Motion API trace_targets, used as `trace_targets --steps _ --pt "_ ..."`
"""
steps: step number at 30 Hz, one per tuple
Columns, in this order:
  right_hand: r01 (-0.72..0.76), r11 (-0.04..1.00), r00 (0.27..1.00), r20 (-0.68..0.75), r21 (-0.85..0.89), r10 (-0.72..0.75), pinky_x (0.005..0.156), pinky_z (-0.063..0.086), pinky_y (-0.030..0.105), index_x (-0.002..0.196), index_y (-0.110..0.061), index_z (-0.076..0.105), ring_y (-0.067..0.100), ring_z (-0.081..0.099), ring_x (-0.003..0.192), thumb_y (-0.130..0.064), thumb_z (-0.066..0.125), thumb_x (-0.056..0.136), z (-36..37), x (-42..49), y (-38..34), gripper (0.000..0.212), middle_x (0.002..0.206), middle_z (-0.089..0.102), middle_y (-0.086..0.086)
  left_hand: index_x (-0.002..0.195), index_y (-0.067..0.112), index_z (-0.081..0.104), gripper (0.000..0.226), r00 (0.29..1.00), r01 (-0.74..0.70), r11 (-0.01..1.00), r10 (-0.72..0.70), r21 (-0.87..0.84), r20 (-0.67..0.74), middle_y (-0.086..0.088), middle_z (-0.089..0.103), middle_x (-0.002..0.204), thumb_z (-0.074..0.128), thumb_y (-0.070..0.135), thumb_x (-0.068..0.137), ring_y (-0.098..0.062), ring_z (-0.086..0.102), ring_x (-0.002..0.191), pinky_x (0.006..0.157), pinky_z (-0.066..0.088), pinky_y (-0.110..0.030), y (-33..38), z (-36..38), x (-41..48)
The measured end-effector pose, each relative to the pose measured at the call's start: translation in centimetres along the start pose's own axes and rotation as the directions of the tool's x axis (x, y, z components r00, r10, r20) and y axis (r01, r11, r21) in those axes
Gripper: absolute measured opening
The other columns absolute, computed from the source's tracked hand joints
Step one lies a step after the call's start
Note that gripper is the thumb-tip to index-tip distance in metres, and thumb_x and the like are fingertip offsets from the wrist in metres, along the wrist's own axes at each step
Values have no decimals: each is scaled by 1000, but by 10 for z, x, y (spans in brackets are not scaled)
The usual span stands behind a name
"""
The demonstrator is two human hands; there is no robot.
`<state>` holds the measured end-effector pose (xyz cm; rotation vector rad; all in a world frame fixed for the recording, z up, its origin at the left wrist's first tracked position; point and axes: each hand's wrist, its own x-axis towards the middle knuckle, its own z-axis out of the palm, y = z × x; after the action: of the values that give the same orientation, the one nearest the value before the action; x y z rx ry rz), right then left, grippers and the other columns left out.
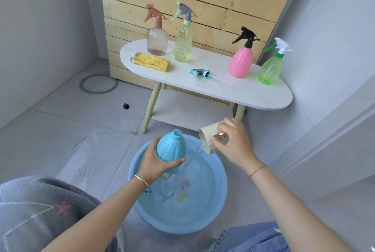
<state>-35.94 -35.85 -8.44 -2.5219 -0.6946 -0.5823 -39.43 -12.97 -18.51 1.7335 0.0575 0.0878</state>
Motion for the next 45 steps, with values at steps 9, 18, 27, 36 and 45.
trace_targets --steps 9,18,27,36,45 --pt "-86 985 993 -64 151 97 60 28 23 62 -22 33 13 34 62 -17 70 76 -6 -9 3 39 65 32 -12 114 37 50 84 1000 -14 1000 14 -4 -23 17 61 106 87 54 41 6 59 93 73 51 -17 23 -5 8" --pt "-411 602 792 -60 685 608 63 36 24 62 -9 40 13 48 63 -7 73 79 -29 4 11 37 56 51 -6 114 33 52 87 998 -39 998 37 -55 -43 9 64 108 85 56 37 -5 62 99 77 51 -20 69 -2 38" --pt "-284 199 486 -38 938 873 70 35 25 62 -17 42 12 44 58 -11 67 84 -90 47 66 34 49 48 -11 110 35 52 81 995 -93 989 90 -118 -33 8 65 104 85 54 38 -8 64 94 71 53 -20 128 18 85" --pt "-388 109 273 1 915 962 60 25 24 62 -15 42 14 32 61 -22 68 84 -89 89 135 35 65 33 -2 124 22 50 75 993 -100 992 95 -82 -72 0 63 108 91 25 61 -8 61 93 59 49 -11 151 52 142" --pt "-406 42 211 49 913 976 58 25 26 65 -14 43 14 31 64 -25 64 87 -59 122 184 32 68 34 -1 121 31 50 95 989 -146 987 145 -63 -28 5 63 109 86 58 37 -13 64 97 66 53 -17 154 67 188"
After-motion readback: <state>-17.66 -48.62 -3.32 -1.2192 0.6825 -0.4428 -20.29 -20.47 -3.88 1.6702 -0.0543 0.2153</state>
